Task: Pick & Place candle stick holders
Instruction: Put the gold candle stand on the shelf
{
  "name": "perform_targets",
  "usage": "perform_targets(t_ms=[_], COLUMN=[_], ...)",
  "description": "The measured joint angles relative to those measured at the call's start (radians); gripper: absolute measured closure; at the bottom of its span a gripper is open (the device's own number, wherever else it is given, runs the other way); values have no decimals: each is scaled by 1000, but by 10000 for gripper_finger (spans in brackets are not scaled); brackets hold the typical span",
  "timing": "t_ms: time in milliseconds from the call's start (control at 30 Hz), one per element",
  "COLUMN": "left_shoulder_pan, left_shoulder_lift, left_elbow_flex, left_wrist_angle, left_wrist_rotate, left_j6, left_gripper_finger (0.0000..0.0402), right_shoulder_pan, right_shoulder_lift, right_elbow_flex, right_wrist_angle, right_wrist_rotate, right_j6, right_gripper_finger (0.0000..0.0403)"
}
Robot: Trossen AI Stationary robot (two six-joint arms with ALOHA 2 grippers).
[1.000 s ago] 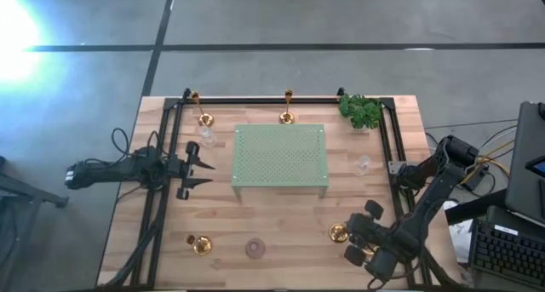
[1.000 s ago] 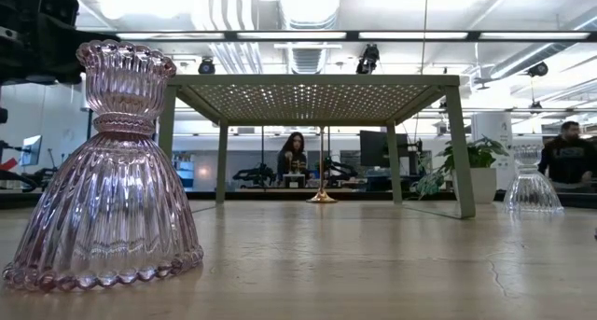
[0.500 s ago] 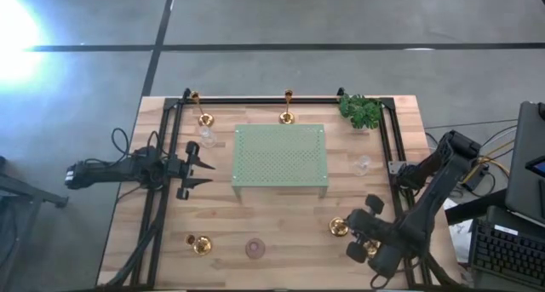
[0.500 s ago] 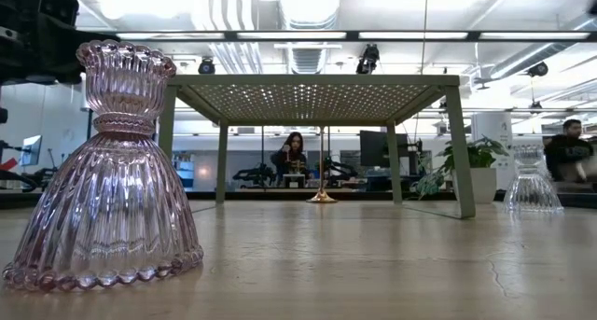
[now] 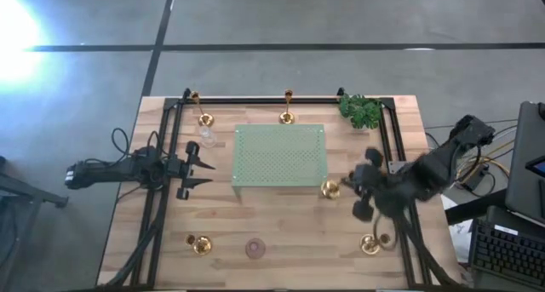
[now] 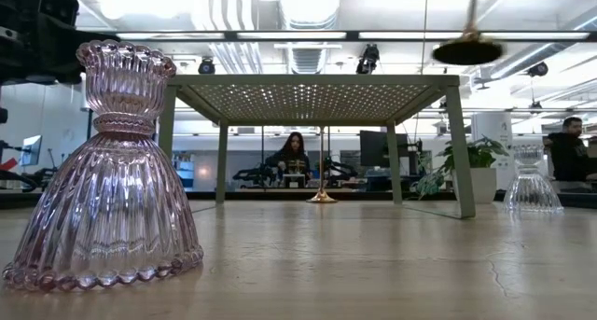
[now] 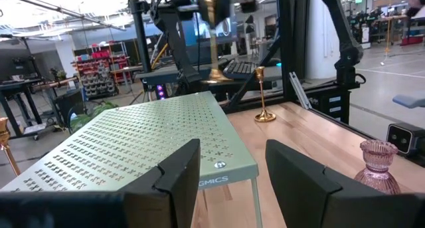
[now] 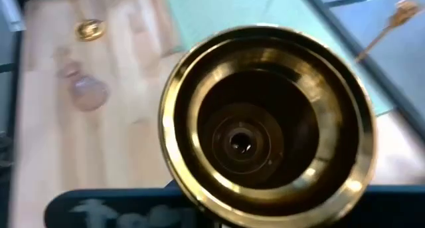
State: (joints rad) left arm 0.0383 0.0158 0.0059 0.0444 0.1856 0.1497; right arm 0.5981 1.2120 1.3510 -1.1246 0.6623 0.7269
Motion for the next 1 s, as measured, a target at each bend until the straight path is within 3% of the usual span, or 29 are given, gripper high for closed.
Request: perform_targets(t_ms=[267,533,667,1000], left_shoulder_pan=[0,0,0,0], left_shoulder_lift=[0,0,0,0], left_elbow_flex=[0,0,0,0], left_wrist_angle=[0,0,0,0], left_wrist_rotate=[0,0,0,0], left_j6=[0,0,0,0], left_gripper_finger=[225,225,225,225], right_shoulder_pan=[-333,-616,-719,-853], right_shoulder_lift=[-75,-41,3,137], right_elbow_flex=[0,37,76,194], right_wrist_angle=[123,172,173,172], right_wrist_rotate=[-197,-428,-529,-635], right_j6=[-338,-565,-628,-757], right_gripper_finger=[392,392,392,392])
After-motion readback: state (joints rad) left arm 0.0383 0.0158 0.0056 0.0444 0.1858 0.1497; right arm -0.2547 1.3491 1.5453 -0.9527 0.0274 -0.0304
